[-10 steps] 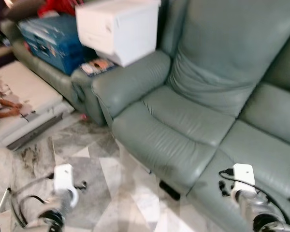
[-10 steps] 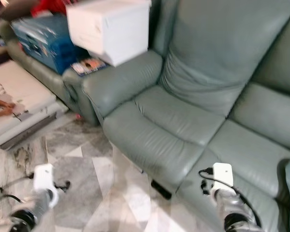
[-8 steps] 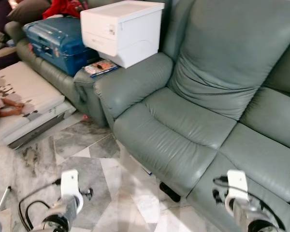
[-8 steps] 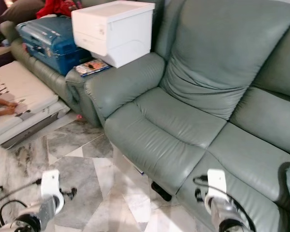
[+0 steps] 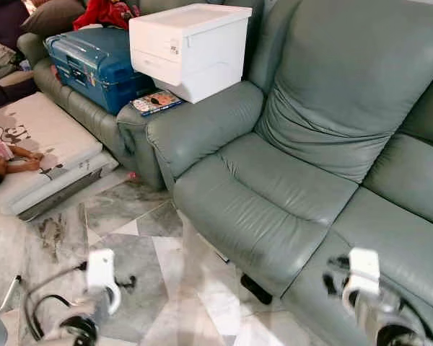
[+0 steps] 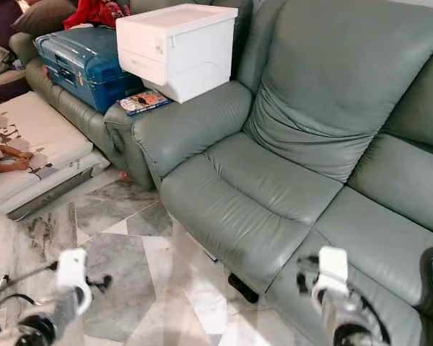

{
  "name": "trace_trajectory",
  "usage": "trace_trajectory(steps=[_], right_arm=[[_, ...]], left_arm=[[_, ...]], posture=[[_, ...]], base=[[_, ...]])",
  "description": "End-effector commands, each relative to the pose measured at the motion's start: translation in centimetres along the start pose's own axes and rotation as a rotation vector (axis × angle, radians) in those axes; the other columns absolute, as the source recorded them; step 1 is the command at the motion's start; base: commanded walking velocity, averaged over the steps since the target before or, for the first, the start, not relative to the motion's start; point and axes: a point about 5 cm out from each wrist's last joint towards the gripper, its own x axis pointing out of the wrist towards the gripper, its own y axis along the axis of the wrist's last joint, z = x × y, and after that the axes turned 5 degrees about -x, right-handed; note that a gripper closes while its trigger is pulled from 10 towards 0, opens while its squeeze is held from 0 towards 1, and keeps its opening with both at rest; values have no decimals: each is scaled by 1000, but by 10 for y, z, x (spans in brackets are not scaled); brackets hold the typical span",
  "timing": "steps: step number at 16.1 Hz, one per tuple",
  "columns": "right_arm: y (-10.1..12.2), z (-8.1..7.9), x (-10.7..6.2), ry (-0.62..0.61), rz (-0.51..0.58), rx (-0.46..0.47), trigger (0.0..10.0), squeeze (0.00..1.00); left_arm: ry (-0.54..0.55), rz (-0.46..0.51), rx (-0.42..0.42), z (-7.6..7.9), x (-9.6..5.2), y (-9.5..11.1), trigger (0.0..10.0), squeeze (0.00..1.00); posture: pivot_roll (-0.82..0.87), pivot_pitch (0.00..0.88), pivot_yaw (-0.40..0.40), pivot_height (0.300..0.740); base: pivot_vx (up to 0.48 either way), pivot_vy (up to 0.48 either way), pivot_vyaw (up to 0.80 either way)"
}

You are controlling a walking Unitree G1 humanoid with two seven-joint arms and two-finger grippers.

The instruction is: Picking trash to rubbish bin

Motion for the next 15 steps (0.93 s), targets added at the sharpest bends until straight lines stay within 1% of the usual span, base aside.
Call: trace_trajectory(steps=[1, 2, 3, 4, 5, 6, 7, 8, 9, 10, 11, 12, 13, 14, 15], right_arm=[[21, 0, 2, -8, 80, 37, 10000, 0], [34, 2, 2, -9, 119, 48, 10000, 0], [49, 4, 3, -9, 164, 44, 10000, 0], [55, 5, 2, -9, 181, 36, 10000, 0], [62, 7, 2, -22, 210, 25, 10000, 0], [71, 7, 1, -25, 244, 28, 10000, 0], [85, 4, 0, -22, 302, -2, 10000, 0], [102, -3, -2, -4, 374, -39, 10000, 0], [112, -8, -3, 12, 418, -55, 10000, 0], [128, -21, -7, 46, 503, -113, 10000, 0], [140, -31, -14, 82, 594, -166, 10000, 0], [149, -40, -21, 109, 678, -186, 10000, 0], [150, -44, -28, 114, 729, -193, 10000, 0], [145, -45, -35, 107, 760, -207, 10000, 0], [136, -45, -44, 106, 784, -211, 10000, 0]], left_arm=[[0, 87, 1, -6, -1, 25, 10000, 0], [-4, 109, -27, -16, -3, 27, 10000, 0], [-32, 148, -39, -24, -6, 34, 10000, 0], [-45, 169, -37, -23, -6, 41, 10000, 0], [-47, 211, -32, -24, -8, 53, 10000, 0], [-54, 271, -28, -24, -10, 70, 10000, 0], [-65, 362, -21, -22, -15, 93, 10000, 0], [-87, 466, -1, -17, -21, 114, 10000, 0], [-85, 543, 48, -14, -25, 126, 10000, 0], [-129, 628, 78, -6, -32, 138, 10000, 0], [-174, 689, 120, 0, -38, 141, 10000, 0], [-218, 740, 167, 5, -46, 141, 10000, 0], [-255, 777, 206, 9, -54, 135, 10000, 0], [-280, 796, 235, 11, -63, 125, 10000, 0], [-312, 818, 263, 16, -76, 112, 10000, 0]], posture=[[48, 0, 16, 740], [55, 0, 14, 740], [63, 0, 15, 740], [63, 0, 15, 740], [63, 0, 15, 740], [61, 0, 19, 740], [59, 0, 22, 740], [56, 0, 20, 740], [56, 0, 17, 740], [47, 0, 21, 740], [43, 0, 31, 740], [43, 0, 41, 740], [41, 0, 47, 740], [50, 0, 50, 740], [57, 0, 50, 740]], base=[[0, 0, 0], [0, 0, 0], [0, 0, 0], [0, 0, 0], [0, 0, 0], [0, 0, 0], [0, 0, 0], [0, 0, 0], [0, 0, 0], [0, 0, 0], [0, 0, 0], [0, 0, 0], [0, 0, 0], [0, 0, 0], [0, 0, 0]])
